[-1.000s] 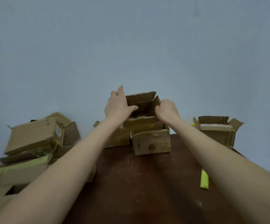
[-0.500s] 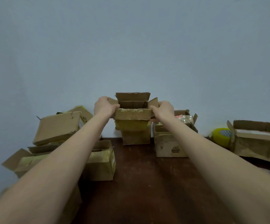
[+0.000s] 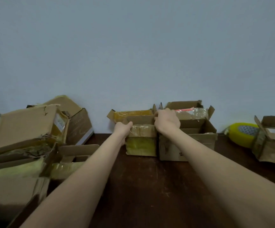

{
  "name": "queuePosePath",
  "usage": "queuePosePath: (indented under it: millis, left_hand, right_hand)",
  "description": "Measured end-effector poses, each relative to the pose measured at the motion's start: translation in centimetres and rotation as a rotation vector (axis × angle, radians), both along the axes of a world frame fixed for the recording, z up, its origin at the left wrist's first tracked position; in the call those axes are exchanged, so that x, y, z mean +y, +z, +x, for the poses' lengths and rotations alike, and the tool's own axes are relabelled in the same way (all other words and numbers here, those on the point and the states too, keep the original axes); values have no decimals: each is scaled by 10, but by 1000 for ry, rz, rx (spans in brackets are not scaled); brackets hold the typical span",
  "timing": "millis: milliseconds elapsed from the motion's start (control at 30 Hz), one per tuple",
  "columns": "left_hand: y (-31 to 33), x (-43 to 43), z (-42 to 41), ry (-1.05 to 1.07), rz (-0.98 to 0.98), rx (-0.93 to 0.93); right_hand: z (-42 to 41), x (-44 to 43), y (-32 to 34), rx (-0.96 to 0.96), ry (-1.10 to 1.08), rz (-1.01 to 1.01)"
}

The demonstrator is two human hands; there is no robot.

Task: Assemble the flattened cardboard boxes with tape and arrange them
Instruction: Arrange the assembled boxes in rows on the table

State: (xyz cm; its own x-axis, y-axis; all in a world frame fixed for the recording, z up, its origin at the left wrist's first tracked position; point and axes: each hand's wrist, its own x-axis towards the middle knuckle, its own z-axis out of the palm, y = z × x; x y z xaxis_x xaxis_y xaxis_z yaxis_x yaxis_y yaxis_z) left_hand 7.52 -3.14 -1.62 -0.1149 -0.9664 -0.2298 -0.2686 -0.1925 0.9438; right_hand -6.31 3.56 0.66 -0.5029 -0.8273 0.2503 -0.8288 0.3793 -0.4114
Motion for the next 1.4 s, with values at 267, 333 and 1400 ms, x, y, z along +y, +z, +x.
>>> queuePosePath:
  millis: [267,333,1400]
  left_hand:
    - [35,46,-22,94,-535,-451]
    - [45,70,-41,-6,-677,-464]
    - [-10,199,-287,-779,-1329,-583]
  right_hand:
    - [-13,44,10,-81,44,-148]
    - [-15,65,14,-83,30,-183]
    - [-291,253,-34,-776,-693,-511]
